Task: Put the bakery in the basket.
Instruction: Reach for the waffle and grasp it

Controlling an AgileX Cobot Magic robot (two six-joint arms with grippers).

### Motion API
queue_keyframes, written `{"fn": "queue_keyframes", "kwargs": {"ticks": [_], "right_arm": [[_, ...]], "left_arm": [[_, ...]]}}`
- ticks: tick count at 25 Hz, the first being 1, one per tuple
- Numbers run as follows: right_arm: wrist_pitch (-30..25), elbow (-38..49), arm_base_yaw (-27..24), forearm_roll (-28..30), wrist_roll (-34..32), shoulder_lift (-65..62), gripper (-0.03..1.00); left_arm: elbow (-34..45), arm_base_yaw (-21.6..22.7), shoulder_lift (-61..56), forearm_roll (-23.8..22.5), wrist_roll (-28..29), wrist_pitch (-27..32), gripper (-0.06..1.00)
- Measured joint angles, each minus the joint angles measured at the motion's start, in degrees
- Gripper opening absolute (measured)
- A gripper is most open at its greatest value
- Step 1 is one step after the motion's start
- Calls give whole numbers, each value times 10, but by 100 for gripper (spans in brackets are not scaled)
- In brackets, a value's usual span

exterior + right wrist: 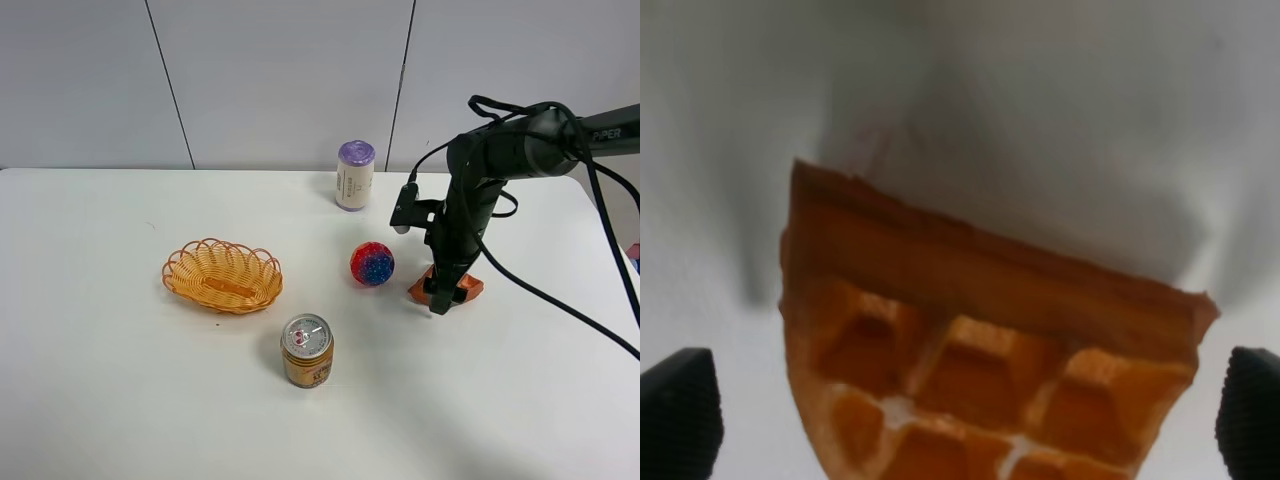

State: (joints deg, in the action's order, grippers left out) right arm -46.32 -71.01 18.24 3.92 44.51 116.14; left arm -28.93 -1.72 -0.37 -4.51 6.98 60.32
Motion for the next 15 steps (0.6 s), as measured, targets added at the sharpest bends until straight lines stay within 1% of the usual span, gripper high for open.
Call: {"fn": "queue_keyframes", "kwargs": {"ticks": [6, 9, 15], "right_arm": [[5, 0, 0, 4, 0, 0, 99], [17, 0, 0, 4, 0, 2, 99], [18, 0, 0, 4, 0, 19, 99]], "left_arm": [[0, 0, 0, 0, 0, 0, 100], [0, 0, 0, 0, 0, 0, 100], [0, 0, 0, 0, 0, 0, 100]]}}
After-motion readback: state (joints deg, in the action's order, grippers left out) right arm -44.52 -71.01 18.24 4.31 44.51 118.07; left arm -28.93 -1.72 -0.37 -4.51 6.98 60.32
